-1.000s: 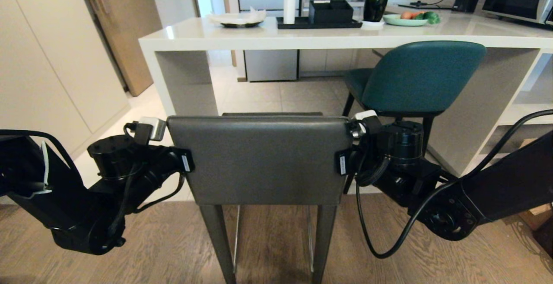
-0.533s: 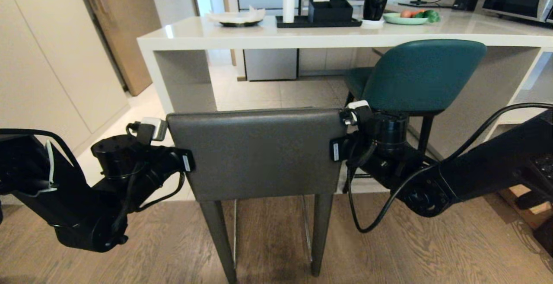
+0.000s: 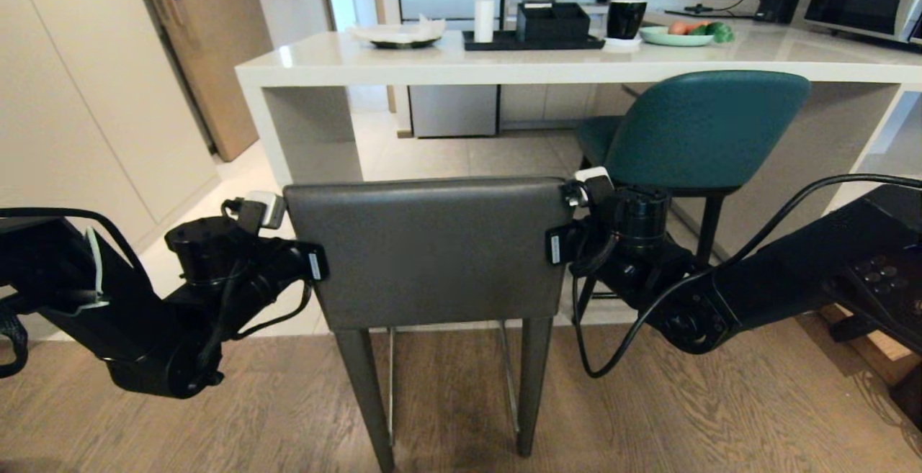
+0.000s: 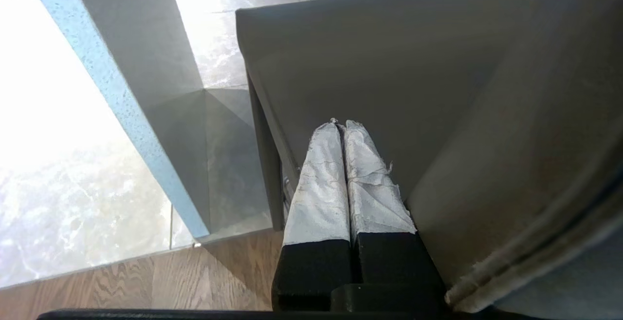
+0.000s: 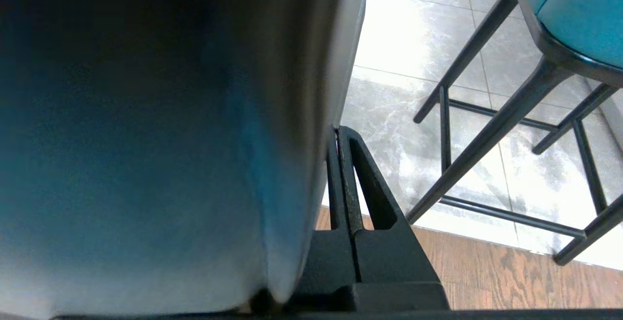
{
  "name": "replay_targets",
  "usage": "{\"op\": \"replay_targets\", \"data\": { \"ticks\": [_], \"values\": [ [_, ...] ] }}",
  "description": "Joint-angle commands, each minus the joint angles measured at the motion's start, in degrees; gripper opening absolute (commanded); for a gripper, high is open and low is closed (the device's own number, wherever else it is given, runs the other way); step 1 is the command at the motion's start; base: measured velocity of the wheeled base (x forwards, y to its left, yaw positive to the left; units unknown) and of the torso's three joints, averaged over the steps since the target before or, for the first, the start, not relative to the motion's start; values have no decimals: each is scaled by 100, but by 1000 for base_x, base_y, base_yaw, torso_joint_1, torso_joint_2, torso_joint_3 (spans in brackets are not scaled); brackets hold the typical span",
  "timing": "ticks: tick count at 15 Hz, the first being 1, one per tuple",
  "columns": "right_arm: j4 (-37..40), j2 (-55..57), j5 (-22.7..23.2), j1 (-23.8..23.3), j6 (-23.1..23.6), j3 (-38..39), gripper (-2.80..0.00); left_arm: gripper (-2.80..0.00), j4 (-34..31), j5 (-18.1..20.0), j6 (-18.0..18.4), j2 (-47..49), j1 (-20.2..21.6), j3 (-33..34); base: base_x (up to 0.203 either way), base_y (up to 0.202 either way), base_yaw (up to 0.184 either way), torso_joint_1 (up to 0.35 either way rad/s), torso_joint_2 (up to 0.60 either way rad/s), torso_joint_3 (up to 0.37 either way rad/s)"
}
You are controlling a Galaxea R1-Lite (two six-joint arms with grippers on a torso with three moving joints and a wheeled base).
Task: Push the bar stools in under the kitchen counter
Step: Push the gray chair back under the dining table
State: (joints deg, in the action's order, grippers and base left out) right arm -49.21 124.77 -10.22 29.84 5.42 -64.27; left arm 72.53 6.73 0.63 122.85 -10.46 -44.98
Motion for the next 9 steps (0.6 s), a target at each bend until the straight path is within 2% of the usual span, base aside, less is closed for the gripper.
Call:
{"op": "replay_targets", "data": {
  "ticks": [1, 6, 9],
  "values": [
    [-1, 48, 12, -17, 11, -21, -280, -280, -86, -54, -3, 179, 48, -347, 0, 0, 0, 0, 0, 0],
    [8, 162, 20, -150, 20, -222, -280, -280, -603, -21, 52, 645, 105, -1259, 0, 0, 0, 0, 0, 0],
    [-27, 180, 47, -172, 2, -173, -280, -280, -547, 9, 130, 570, 52, -997, 0, 0, 0, 0, 0, 0]
  ]
}}
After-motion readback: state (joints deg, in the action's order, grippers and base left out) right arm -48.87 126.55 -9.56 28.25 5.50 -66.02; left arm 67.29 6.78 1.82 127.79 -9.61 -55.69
